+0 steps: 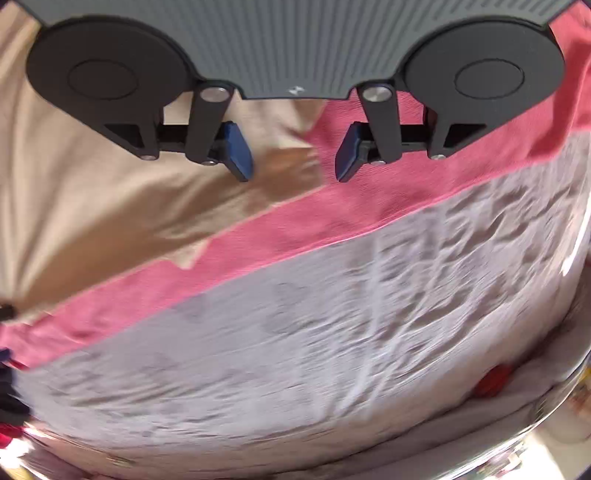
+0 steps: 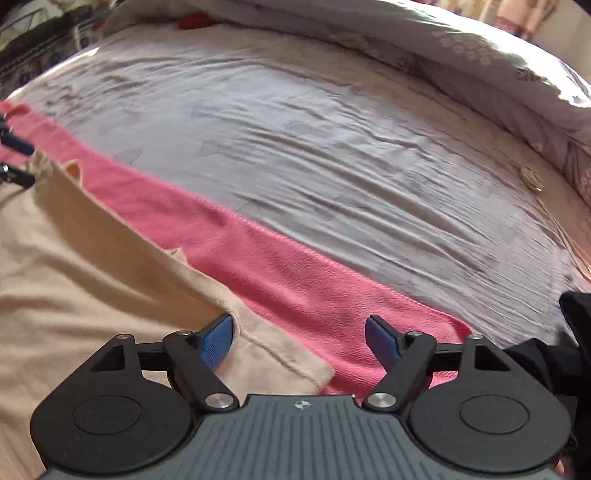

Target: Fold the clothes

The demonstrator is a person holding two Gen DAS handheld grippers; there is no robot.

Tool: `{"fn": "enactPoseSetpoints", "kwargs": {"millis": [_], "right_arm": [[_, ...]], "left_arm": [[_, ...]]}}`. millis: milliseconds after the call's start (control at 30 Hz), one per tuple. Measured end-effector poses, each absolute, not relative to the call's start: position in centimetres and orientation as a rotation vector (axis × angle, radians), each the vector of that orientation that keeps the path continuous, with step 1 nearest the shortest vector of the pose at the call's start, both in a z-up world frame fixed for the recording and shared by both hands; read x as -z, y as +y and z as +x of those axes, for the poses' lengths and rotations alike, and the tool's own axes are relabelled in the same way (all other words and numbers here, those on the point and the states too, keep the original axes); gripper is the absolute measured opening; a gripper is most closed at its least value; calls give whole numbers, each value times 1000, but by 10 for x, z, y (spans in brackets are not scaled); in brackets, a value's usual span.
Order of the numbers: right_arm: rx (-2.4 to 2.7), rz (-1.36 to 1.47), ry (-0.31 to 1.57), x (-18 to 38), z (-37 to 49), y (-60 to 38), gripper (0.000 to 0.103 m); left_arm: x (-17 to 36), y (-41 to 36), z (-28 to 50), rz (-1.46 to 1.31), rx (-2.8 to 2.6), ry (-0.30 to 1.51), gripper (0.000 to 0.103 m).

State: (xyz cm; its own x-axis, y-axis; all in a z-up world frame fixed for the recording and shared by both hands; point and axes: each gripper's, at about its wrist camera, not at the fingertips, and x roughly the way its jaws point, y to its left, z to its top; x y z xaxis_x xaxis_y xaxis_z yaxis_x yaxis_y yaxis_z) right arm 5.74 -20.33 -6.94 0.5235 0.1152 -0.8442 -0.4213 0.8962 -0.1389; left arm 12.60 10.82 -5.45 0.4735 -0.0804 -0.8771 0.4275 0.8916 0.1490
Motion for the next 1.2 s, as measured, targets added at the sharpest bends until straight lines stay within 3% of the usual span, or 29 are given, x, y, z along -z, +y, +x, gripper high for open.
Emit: {"fn": "enactPoseSetpoints", "kwargs": {"millis": [100,267,367,467,567,833,1033,1200], "right_arm": [[-340,-356,936,55,51,-196,68],[-485,-220,913,39,48,-174,68],[-537,-186,948,46,54,-170,68],[-372,-349,1033,81,56,-190,68],[-249,-292,1040,80,43,-227,71],[-642,-398,915,33,-33,-160,68],[-848,-500,888,56,-43,-120,67],[-858,-516,973,74,-49,-143,70]], "left_arm": [[44,112,128,375,292,991,51],[34,89,110,503,459,909,57],[55,77,107,617,424,922,58],[66,90,110,575,342,946,61],[54,97,104,599,282,918,58],[9,68,7,671,839,764,56],[51,36,-18,872,993,816,55],[60,70,5,716,956,948,55]]}}
